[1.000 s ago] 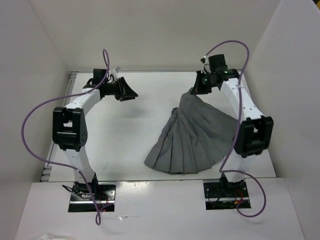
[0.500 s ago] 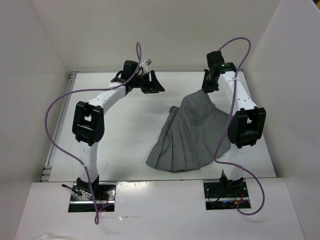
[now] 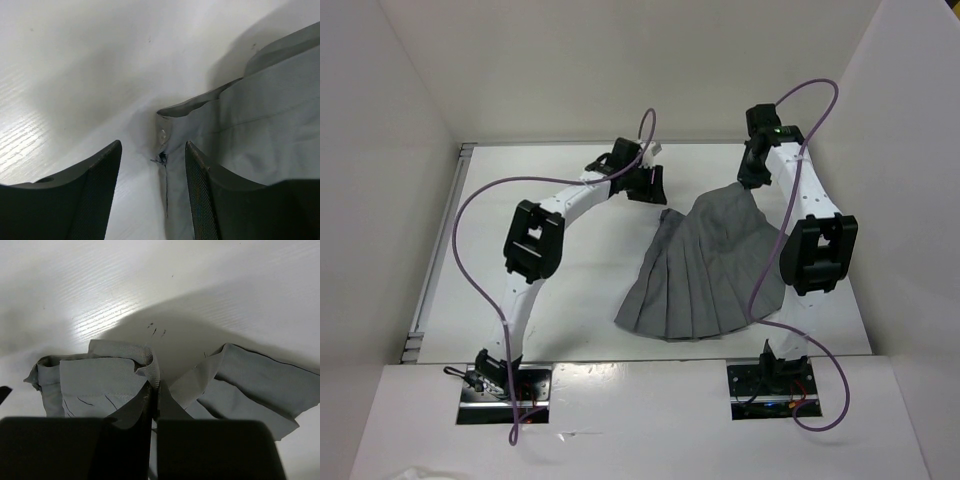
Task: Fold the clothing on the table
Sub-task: Flatten the skirt out
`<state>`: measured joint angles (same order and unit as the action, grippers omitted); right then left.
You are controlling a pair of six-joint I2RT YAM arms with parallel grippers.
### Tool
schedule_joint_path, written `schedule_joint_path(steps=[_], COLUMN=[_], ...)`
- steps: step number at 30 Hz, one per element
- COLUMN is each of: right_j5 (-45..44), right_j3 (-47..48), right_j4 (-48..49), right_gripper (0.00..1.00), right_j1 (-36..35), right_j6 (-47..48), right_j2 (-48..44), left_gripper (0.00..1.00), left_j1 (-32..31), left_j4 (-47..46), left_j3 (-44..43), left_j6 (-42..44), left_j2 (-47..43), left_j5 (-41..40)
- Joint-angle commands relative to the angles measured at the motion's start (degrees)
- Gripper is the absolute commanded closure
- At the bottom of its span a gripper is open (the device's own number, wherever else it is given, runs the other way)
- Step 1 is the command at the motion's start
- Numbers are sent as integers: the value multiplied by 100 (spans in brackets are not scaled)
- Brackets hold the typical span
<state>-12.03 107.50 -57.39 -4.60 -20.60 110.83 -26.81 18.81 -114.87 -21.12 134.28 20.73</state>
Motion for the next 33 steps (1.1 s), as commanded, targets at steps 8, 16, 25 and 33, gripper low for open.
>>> schedule_joint_path(steps=[8, 16, 25, 33], right_j5=[-19, -18, -290, -98], right_j3=[-212, -318, -143, 1105], right_j4=[34, 87, 87, 17], right_gripper=[100, 100, 100, 100], right_j1=[29, 29, 29, 29], right_j6=[-76, -76, -137, 91], right_j2=[-307, -360, -535, -413], left_gripper=[39, 73, 100, 100], left_j1=[-228, -360, 87, 853], left_j4=[53, 53, -149, 1107], left_j3=[-474, -642, -564, -1995], left_j6=[153, 47, -366, 3], left_j2=[564, 915, 92, -780], left_j5=[-8, 186, 468, 239])
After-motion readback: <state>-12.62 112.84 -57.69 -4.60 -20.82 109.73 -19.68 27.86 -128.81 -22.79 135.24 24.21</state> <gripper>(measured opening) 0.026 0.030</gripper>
